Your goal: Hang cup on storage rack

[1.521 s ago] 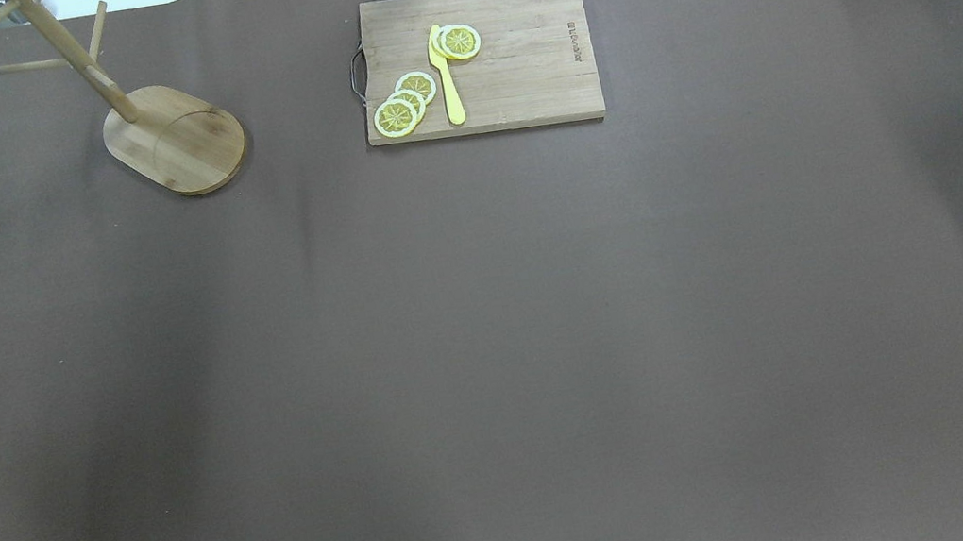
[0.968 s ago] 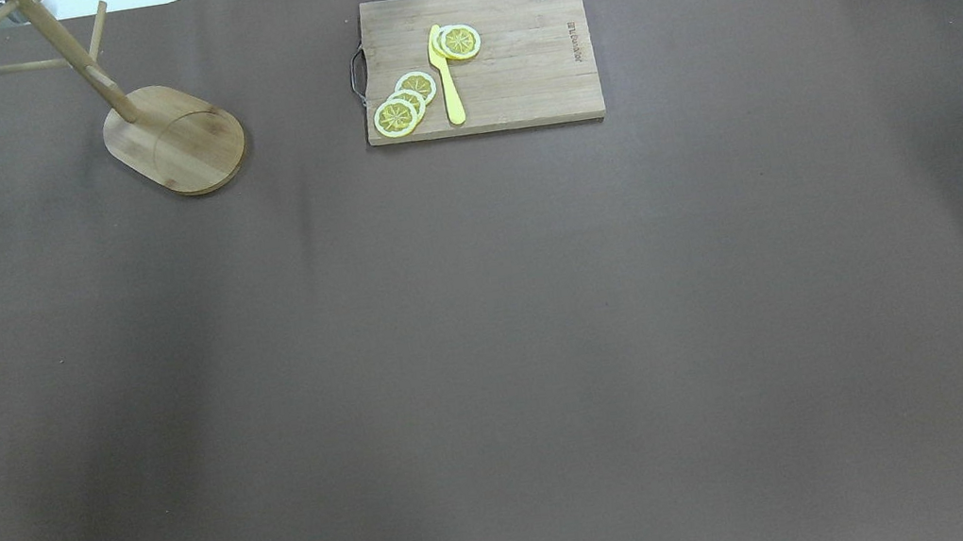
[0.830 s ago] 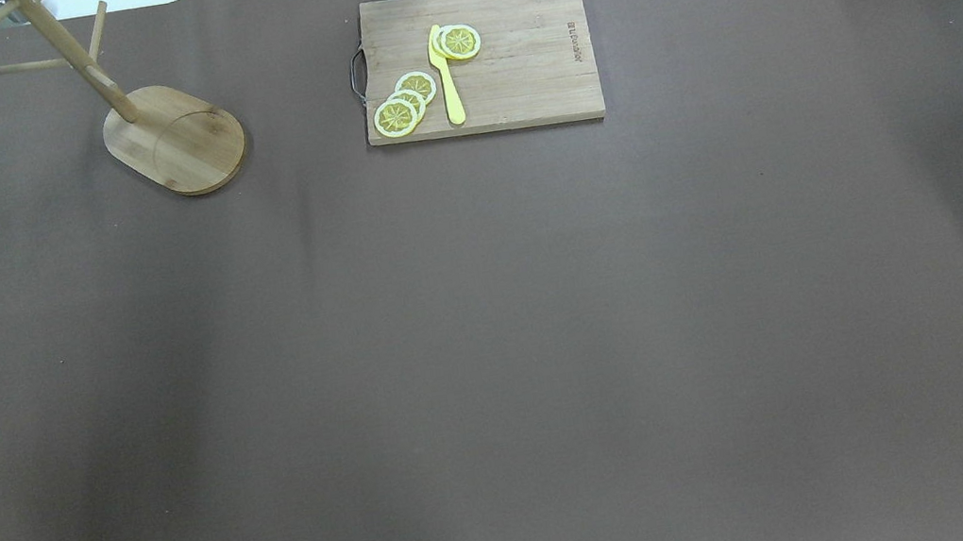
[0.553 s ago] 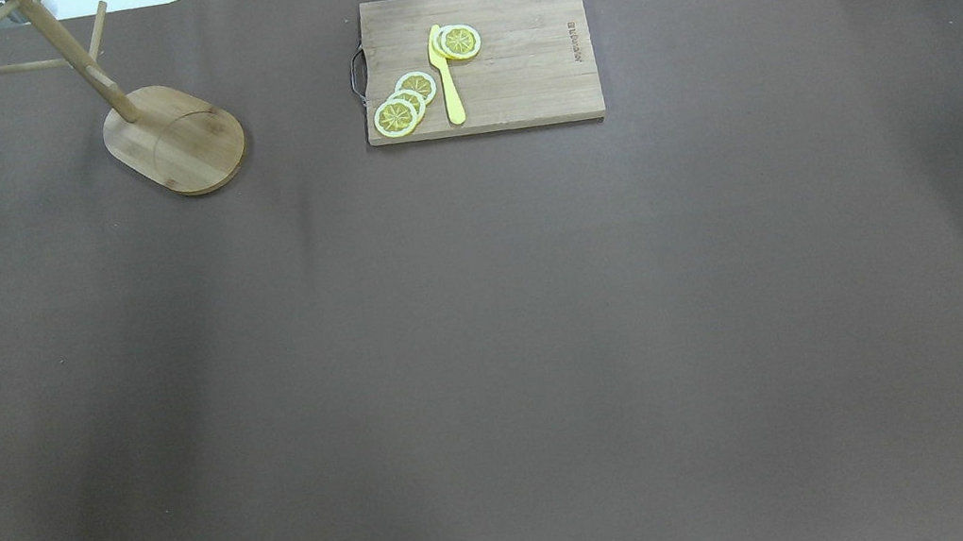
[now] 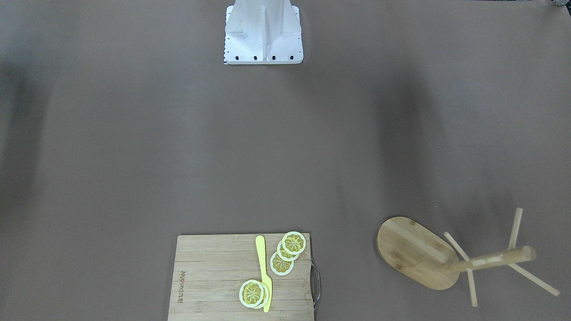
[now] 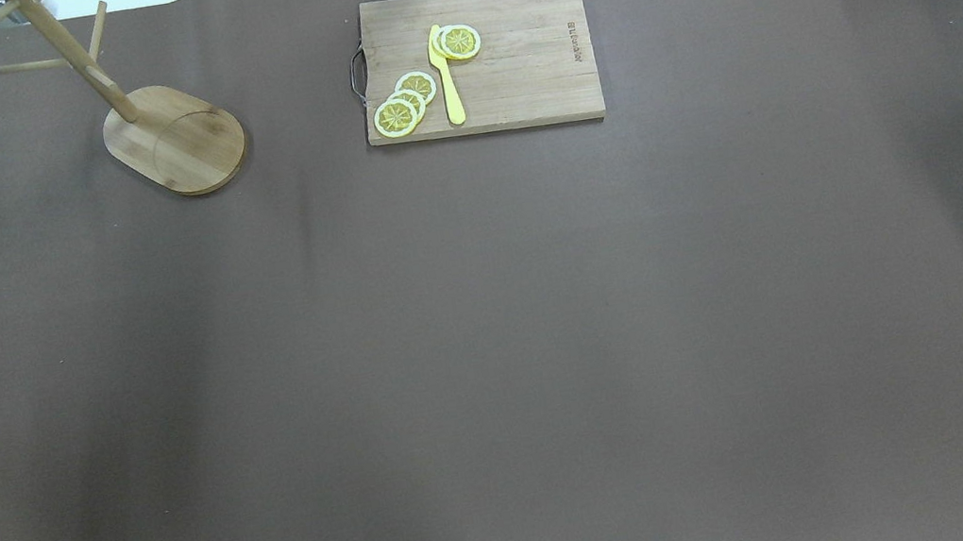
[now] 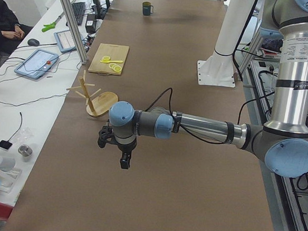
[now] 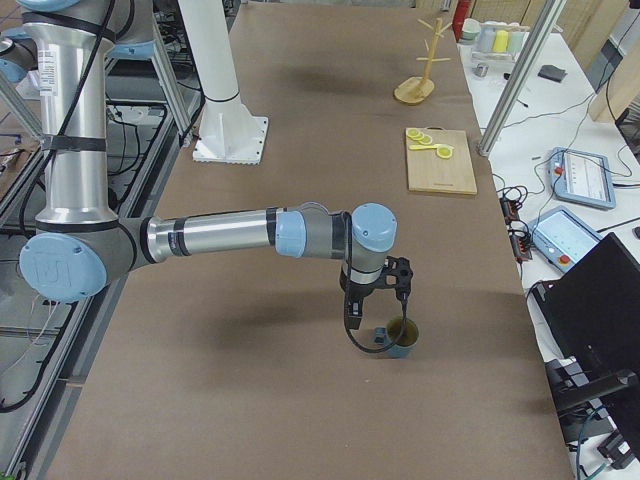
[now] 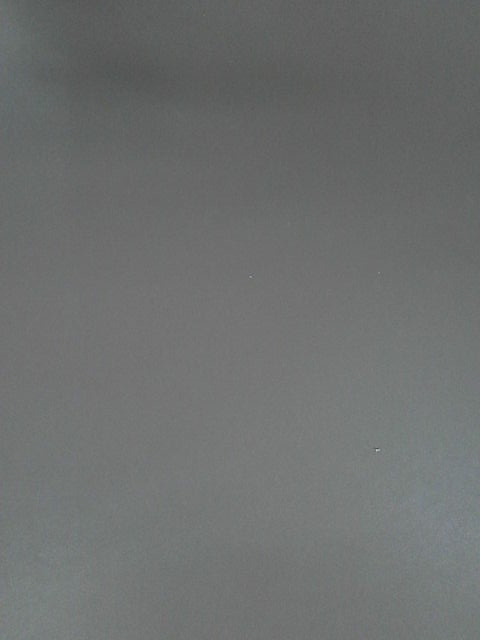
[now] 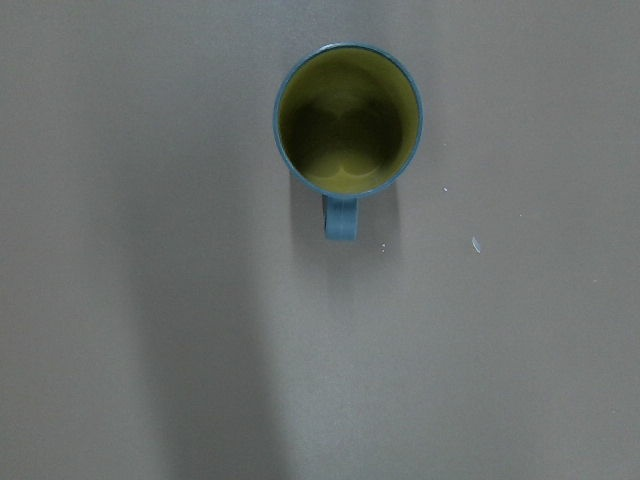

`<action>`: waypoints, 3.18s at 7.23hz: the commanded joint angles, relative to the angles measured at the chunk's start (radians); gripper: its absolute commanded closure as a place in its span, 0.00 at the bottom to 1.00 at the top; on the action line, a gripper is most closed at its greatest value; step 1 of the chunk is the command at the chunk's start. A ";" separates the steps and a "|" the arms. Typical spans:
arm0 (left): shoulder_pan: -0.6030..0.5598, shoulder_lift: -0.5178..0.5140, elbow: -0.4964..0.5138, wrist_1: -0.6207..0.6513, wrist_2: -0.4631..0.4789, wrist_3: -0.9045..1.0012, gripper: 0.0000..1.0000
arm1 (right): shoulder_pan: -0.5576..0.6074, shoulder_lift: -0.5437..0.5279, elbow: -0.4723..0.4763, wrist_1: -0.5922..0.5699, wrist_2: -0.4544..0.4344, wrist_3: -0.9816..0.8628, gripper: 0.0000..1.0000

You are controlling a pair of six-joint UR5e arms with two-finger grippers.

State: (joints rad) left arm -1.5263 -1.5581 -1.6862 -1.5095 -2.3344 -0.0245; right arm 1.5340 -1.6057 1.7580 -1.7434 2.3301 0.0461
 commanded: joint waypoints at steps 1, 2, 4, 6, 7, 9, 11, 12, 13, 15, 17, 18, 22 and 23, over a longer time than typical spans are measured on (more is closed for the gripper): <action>0.002 -0.011 0.000 0.002 -0.002 -0.002 0.01 | 0.000 0.004 0.001 -0.001 0.002 0.001 0.00; 0.002 -0.035 0.000 0.003 -0.003 -0.006 0.01 | 0.000 0.012 0.003 -0.001 0.012 0.006 0.00; 0.014 -0.077 -0.001 -0.006 0.004 -0.003 0.01 | -0.017 0.024 -0.003 0.001 0.041 0.012 0.00; 0.017 -0.082 0.016 -0.049 0.004 -0.012 0.01 | -0.020 0.027 -0.008 0.066 0.043 0.014 0.00; 0.017 -0.077 0.046 -0.052 0.003 -0.012 0.01 | -0.023 0.027 -0.038 0.111 0.043 0.027 0.00; 0.017 -0.077 0.043 -0.063 0.004 -0.009 0.01 | -0.025 0.030 -0.063 0.187 0.035 0.032 0.00; 0.015 -0.079 0.033 -0.116 0.006 -0.011 0.01 | -0.025 0.020 -0.235 0.524 0.037 0.034 0.00; 0.014 -0.082 0.028 -0.117 0.006 -0.012 0.01 | -0.025 0.021 -0.306 0.639 0.035 0.035 0.00; 0.015 -0.088 0.023 -0.112 0.001 -0.015 0.01 | -0.031 0.059 -0.324 0.639 0.037 0.102 0.00; 0.014 -0.083 0.019 -0.120 -0.003 -0.014 0.01 | -0.035 0.140 -0.405 0.636 0.048 0.214 0.00; 0.014 -0.088 0.017 -0.118 -0.003 -0.014 0.01 | -0.043 0.240 -0.535 0.639 0.048 0.221 0.00; 0.014 -0.088 0.019 -0.118 -0.003 -0.015 0.01 | -0.043 0.260 -0.542 0.637 0.048 0.238 0.00; 0.017 -0.096 0.019 -0.118 -0.005 -0.063 0.01 | -0.066 0.277 -0.592 0.644 0.046 0.294 0.00; 0.015 -0.096 0.013 -0.117 -0.005 -0.069 0.01 | -0.066 0.258 -0.591 0.644 0.046 0.291 0.00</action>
State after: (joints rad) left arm -1.5104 -1.6521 -1.6695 -1.6273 -2.3391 -0.0859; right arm 1.4688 -1.3302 1.1682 -1.1003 2.3761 0.3402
